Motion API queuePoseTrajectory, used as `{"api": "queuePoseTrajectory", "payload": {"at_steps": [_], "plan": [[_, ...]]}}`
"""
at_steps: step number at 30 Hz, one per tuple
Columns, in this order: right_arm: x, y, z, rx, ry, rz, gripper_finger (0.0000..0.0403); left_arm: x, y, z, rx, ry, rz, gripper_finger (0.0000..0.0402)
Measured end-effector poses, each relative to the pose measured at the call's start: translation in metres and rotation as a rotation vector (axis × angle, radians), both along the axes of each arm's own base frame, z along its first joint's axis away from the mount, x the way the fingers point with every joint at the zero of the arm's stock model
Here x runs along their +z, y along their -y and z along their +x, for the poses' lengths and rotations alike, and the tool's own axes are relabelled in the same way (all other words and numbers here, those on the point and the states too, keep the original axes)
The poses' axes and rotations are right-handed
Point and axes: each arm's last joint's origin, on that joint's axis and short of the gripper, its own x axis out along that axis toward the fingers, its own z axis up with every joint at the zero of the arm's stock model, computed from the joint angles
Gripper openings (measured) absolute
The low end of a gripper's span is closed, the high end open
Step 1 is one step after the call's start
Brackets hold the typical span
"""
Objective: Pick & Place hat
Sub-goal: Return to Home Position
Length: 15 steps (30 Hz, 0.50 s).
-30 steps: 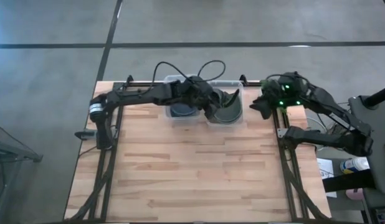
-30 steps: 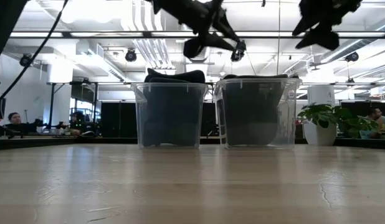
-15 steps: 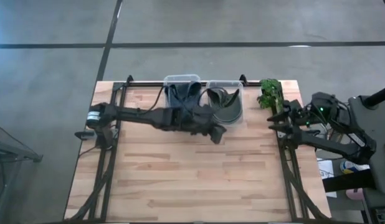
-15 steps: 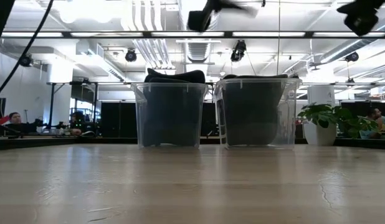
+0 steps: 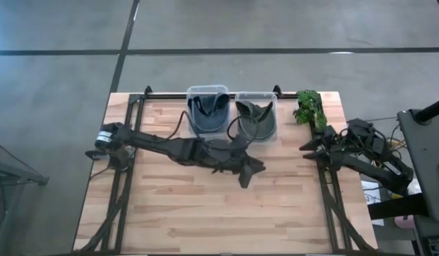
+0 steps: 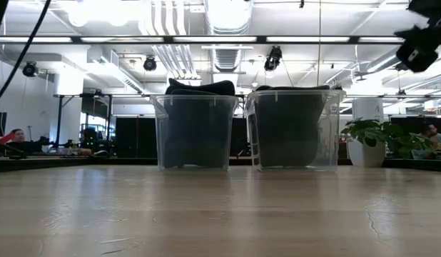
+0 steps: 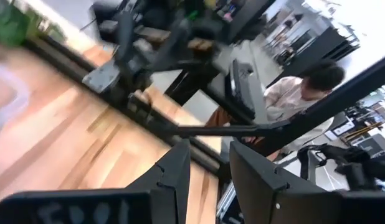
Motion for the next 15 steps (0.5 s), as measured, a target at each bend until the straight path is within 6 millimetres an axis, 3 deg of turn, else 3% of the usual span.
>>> {"api": "queuePoseTrajectory", "payload": {"at_steps": [6,11,15], "plan": [[-0.010,0.007,0.014,0.006,0.089,-0.098,0.0194,0.011,0.015,-0.002,-0.022,0.118,0.106,0.0106],[0.009,0.011,0.022,-0.017,0.453,-0.220,0.0194,0.017,0.019,-0.002,-0.034,0.179,0.155,0.0106],[-0.001,0.015,0.029,-0.041,0.599,-0.254,0.0194,0.018,0.020,-0.002,-0.037,0.198,0.179,0.0106]]}}
